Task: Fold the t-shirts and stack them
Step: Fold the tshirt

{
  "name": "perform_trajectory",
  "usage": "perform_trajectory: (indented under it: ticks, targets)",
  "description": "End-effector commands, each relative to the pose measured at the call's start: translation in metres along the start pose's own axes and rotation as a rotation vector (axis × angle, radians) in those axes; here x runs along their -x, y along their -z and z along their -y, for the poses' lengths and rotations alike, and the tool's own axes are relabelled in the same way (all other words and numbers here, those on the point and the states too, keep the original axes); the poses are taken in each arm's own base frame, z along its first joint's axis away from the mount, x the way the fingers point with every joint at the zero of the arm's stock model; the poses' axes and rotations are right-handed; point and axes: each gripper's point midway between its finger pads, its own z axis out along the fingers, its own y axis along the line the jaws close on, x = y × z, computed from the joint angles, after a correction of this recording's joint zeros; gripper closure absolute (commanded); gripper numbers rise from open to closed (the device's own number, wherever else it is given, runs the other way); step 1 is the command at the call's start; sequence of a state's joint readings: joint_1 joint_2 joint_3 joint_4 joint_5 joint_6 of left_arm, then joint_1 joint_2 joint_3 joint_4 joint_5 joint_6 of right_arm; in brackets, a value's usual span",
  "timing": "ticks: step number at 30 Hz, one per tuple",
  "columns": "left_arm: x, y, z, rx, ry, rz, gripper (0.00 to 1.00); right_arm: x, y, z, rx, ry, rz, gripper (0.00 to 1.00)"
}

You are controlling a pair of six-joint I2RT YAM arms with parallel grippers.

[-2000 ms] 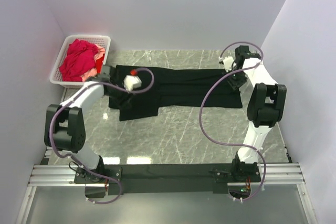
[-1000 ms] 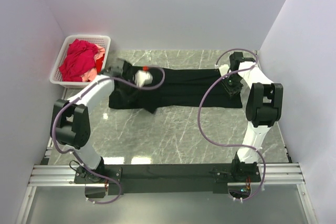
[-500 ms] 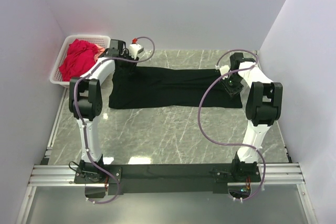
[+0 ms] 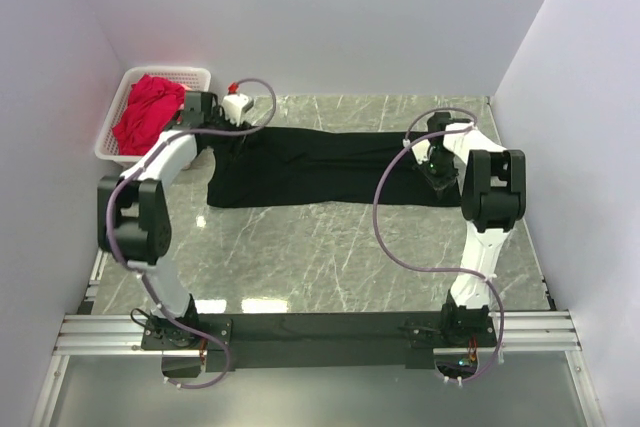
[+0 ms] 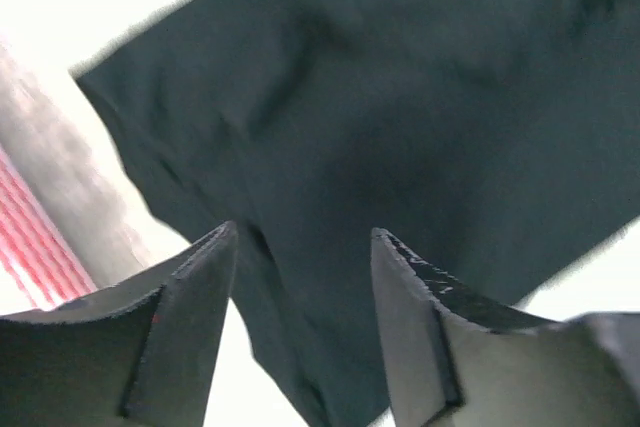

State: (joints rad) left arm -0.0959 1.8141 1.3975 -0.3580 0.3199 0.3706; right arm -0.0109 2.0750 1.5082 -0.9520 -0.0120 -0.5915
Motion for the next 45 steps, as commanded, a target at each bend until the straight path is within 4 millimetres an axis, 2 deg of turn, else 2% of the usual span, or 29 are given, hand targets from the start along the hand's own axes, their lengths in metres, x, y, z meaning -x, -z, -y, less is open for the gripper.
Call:
perform_trajectory:
  ticks: [1,2,3,4,8,11,12,13,15,16,18,19,21,22,24,25,27,28,30,31,32,33,34,36,37,38,41,45]
  targets:
    - [-0.035,0.016,0.025,-0.067,0.007,-0.078,0.4,-0.008,-0.018,0.009,-0.049,-0.003,-0.08,0.76]
    - [-0.054,0.013,0.032,-0.094,0.018,-0.139,0.42,-0.01,-0.02,0.01,-0.052,0.001,-0.091,0.76]
    - [-0.063,0.011,0.034,-0.105,0.016,-0.166,0.44,-0.011,-0.022,0.009,-0.047,0.0,-0.105,0.77]
    - [-0.08,0.007,0.035,-0.1,0.025,-0.217,0.45,-0.009,-0.02,0.012,-0.058,-0.006,-0.105,0.78]
    - [-0.116,0.002,0.035,-0.078,0.015,-0.323,0.46,-0.016,-0.023,0.011,-0.038,-0.011,-0.177,0.82]
    - [-0.134,0.003,0.037,-0.07,0.007,-0.369,0.48,-0.031,-0.022,0.003,-0.011,0.012,-0.225,0.84]
    - [-0.137,0.005,0.039,-0.075,0.0,-0.377,0.48,-0.035,-0.015,0.0,-0.006,0.018,-0.223,0.84]
    - [-0.145,0.007,0.04,-0.072,-0.001,-0.396,0.48,-0.048,-0.016,-0.008,0.017,0.027,-0.248,0.84]
    - [-0.151,0.013,0.041,-0.067,-0.003,-0.417,0.49,-0.058,-0.007,-0.017,0.032,0.047,-0.239,0.84]
    - [-0.152,0.015,0.041,-0.066,-0.004,-0.423,0.5,-0.076,-0.01,-0.028,0.066,0.058,-0.277,0.84]
    - [-0.157,0.02,0.039,-0.051,-0.012,-0.436,0.5,-0.088,-0.003,-0.042,0.1,0.072,-0.264,0.85]
    - [-0.156,0.021,0.038,-0.043,-0.012,-0.43,0.5,-0.104,-0.006,-0.062,0.148,0.12,-0.3,0.85]
    - [-0.146,0.024,0.029,-0.015,0.009,-0.398,0.5,-0.119,0.005,-0.085,0.203,0.155,-0.294,0.85]
    - [-0.131,0.023,0.022,-0.003,0.016,-0.362,0.48,-0.13,0.006,-0.108,0.272,0.183,-0.303,0.85]
    - [-0.114,0.026,0.011,0.011,0.058,-0.32,0.45,-0.137,0.023,-0.124,0.326,0.221,-0.275,0.83]
    - [-0.089,0.028,0.004,0.005,0.06,-0.258,0.44,-0.129,0.03,-0.125,0.339,0.21,-0.225,0.81]
    - [-0.065,0.037,0.002,0.001,0.088,-0.204,0.43,-0.114,0.048,-0.115,0.316,0.173,-0.132,0.79]
    - [-0.048,0.041,0.003,-0.009,0.091,-0.162,0.43,-0.089,0.062,-0.101,0.274,0.133,-0.05,0.77]
    - [-0.037,0.046,0.016,-0.033,0.131,-0.148,0.43,-0.065,0.073,-0.074,0.241,0.044,0.039,0.76]
    - [-0.036,0.045,0.027,-0.075,0.144,-0.146,0.43,-0.044,0.085,-0.055,0.188,0.015,0.106,0.76]
    - [-0.034,0.044,0.038,-0.085,0.146,-0.144,0.43,-0.036,0.087,-0.042,0.15,-0.033,0.119,0.76]
    - [-0.032,0.041,0.044,-0.082,0.176,-0.135,0.43,-0.019,0.084,-0.027,0.109,-0.041,0.153,0.77]
    - [-0.041,0.04,0.054,-0.091,0.193,-0.152,0.44,-0.011,0.083,-0.02,0.088,-0.063,0.161,0.78]
    - [-0.045,0.03,0.067,-0.068,0.249,-0.155,0.47,0.005,0.07,-0.006,0.068,-0.081,0.153,0.8]
    - [-0.059,0.024,0.075,-0.078,0.269,-0.19,0.52,0.008,0.064,-0.003,0.073,-0.104,0.134,0.82]
    - [-0.062,0.02,0.083,-0.072,0.292,-0.207,0.54,0.011,0.058,-0.002,0.081,-0.109,0.119,0.83]
    - [-0.08,0.004,0.088,-0.056,0.335,-0.249,0.65,0.015,0.03,0.007,0.065,-0.126,0.069,0.86]
    - [-0.094,-0.014,0.08,-0.022,0.348,-0.305,0.75,0.015,0.009,0.012,0.035,-0.142,0.029,0.89]
